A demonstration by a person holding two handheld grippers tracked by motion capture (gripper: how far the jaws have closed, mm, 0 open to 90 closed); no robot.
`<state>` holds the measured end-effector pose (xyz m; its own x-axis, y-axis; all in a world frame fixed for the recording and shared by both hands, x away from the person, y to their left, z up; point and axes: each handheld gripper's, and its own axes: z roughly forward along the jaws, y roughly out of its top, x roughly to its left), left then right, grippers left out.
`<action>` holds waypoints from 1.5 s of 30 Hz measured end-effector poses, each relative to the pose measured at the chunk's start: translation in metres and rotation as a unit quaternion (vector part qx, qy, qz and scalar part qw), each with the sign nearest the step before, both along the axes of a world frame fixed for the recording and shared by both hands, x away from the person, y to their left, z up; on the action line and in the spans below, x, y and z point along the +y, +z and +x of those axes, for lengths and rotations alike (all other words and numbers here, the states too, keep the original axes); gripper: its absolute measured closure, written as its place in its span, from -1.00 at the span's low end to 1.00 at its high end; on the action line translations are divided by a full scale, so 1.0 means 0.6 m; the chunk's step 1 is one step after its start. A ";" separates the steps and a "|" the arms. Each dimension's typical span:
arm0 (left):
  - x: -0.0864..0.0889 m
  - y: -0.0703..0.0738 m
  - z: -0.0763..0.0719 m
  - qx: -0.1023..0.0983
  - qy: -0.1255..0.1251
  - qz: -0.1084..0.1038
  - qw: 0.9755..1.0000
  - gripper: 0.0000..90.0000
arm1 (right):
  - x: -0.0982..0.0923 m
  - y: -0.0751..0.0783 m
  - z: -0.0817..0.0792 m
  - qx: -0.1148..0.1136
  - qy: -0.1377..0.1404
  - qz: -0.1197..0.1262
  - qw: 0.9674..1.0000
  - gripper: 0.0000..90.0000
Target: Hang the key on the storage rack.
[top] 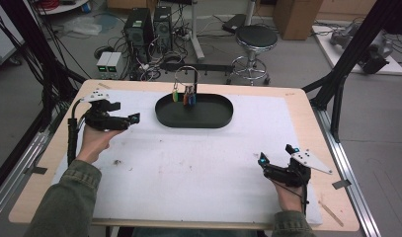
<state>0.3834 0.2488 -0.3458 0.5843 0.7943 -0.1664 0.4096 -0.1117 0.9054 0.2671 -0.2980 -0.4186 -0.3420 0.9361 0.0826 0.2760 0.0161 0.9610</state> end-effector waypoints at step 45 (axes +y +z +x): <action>0.150 -0.101 -0.125 -0.059 0.151 -0.041 0.986 -0.95 | 0.001 0.000 -0.004 0.002 0.000 -0.011 1.000 -0.99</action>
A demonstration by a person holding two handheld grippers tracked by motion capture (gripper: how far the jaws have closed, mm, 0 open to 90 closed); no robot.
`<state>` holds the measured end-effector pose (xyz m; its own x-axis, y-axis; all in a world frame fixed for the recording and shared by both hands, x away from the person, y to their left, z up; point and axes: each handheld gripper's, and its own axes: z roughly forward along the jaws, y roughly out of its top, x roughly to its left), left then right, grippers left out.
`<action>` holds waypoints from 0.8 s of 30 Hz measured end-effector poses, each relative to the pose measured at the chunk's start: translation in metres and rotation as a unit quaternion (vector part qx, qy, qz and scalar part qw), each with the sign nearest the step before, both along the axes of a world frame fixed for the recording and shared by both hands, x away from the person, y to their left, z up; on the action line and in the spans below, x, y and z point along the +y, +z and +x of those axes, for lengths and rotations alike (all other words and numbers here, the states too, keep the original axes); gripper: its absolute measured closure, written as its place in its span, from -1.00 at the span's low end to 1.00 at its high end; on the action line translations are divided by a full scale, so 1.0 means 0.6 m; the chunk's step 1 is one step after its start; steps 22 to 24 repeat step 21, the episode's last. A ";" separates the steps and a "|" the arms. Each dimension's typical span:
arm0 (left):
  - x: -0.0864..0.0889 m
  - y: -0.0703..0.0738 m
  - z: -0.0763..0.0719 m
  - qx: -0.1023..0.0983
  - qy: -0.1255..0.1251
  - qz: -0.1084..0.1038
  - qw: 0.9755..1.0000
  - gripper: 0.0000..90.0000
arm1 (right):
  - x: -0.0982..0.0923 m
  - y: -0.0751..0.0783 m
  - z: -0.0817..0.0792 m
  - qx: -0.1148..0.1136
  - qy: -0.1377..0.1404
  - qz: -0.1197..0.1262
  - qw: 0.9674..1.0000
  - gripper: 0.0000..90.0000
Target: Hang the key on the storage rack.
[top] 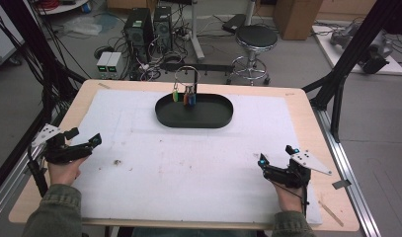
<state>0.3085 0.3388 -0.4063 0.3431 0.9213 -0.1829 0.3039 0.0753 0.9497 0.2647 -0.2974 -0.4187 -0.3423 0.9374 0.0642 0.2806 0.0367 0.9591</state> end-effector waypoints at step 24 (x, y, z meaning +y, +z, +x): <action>0.010 -0.022 -0.046 -0.038 0.038 -0.007 0.999 -0.95 | 0.005 -0.002 0.002 0.003 0.002 -0.009 1.000 -0.99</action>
